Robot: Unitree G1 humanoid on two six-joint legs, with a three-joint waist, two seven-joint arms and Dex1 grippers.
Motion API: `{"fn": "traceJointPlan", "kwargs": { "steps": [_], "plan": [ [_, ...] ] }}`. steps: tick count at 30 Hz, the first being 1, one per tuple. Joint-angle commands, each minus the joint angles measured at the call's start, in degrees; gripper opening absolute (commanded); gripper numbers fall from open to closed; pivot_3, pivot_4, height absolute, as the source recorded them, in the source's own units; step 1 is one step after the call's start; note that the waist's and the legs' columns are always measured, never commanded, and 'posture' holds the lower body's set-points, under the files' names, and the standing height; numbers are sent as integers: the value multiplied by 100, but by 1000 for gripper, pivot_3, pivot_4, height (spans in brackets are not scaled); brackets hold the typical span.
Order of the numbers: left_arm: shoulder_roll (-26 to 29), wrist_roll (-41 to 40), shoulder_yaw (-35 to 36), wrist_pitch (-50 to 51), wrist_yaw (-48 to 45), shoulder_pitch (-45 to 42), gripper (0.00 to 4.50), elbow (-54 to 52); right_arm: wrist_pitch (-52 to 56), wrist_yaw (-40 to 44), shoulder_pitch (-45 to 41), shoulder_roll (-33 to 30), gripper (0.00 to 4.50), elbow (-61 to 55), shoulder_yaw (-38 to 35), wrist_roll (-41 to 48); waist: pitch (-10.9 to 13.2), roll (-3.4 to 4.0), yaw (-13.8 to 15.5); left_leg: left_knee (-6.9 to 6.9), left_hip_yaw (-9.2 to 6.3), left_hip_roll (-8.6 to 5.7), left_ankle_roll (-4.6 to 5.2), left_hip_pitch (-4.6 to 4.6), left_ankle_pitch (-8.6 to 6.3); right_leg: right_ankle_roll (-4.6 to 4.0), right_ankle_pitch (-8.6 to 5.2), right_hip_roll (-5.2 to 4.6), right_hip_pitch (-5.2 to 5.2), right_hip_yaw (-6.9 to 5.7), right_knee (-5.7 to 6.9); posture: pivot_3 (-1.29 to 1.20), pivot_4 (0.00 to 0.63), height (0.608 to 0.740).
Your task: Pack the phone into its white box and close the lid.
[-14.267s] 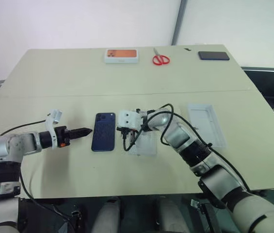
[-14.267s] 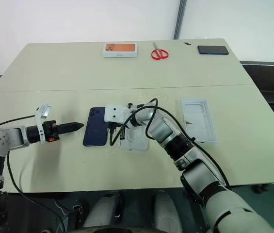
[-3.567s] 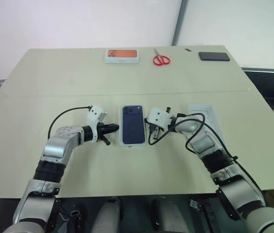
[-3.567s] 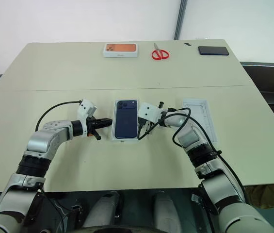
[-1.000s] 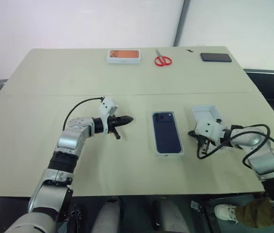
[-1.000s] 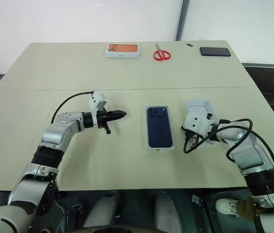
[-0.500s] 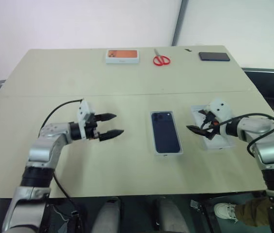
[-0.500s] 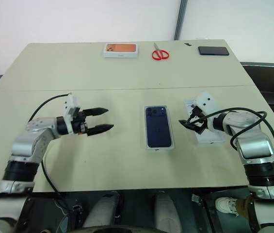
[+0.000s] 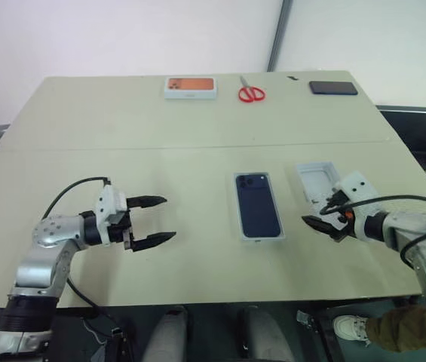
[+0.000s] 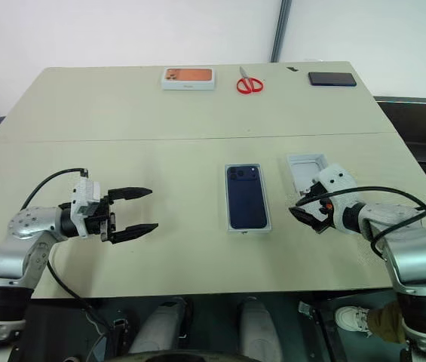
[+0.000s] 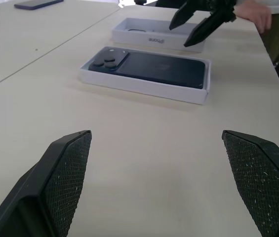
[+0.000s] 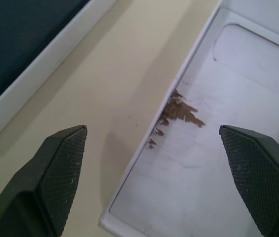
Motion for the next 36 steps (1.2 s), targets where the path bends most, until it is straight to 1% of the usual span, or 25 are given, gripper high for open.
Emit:
{"fn": "traceJointPlan", "kwargs": {
  "steps": [1,3,5,11,17,24,30,32,33,36],
  "plan": [
    [69,-86,85,-235,-134,-80,4453,31,806,-219,-456,-36,4483,-200,-81,229,0,0,14,0,-1,0,0,0,0,0,0,0,1,-1,0,0,150,740],
    [75,-84,28,-296,-228,-104,4453,90,1168,-341,-858,-87,4483,81,134,210,0,1,18,0,0,-1,1,-2,-1,0,0,-1,1,-1,-1,0,150,740],
    [58,-91,-7,-343,-289,-106,4453,103,1758,-372,-1354,27,4483,428,139,370,0,1,15,0,2,-3,2,-3,-1,0,0,-2,1,-2,-2,0,150,740],
    [-26,-72,-72,-477,-316,-77,4453,53,2643,-461,-1976,-9,4483,854,452,637,0,1,20,-3,3,-3,4,-5,-2,0,0,-2,-1,-6,-4,0,150,740],
    [-104,-61,-131,-586,-289,-36,4453,-23,2739,-588,-2178,-149,4483,965,816,871,0,1,9,-3,5,-3,6,-5,-3,1,0,-1,-3,-5,-3,0,150,740],
    [-152,-81,-218,-609,-225,-84,4453,-94,2739,-1052,-2231,127,4483,1274,802,743,0,1,8,-3,7,-3,6,-5,-3,1,1,0,-3,-4,-2,0,150,740],
    [-226,-52,-237,-637,-166,-358,4453,93,2725,-1173,-2306,261,4483,1341,845,785,0,1,10,-1,9,-4,7,-5,-3,2,1,1,-2,-5,-2,0,150,740],
    [-245,-35,-256,-646,-172,-403,4500,128,2735,-1182,-2250,297,3976,1349,808,797,0,1,9,-1,11,-5,7,-6,-3,2,1,2,-2,-5,-2,0,150,740],
    [-251,-34,-263,-643,-174,-419,4500,135,2737,-1206,-2227,286,3621,1350,819,788,0,1,7,-2,12,-6,7,-6,-3,2,1,2,-2,-5,-2,0,150,740],
    [-275,-33,-282,-623,-166,-448,4500,125,2696,-1313,-2170,283,2322,1330,848,700,0,1,3,-2,12,-5,7,-6,-3,2,1,3,-2,-5,-2,0,150,740]
  ]
}}
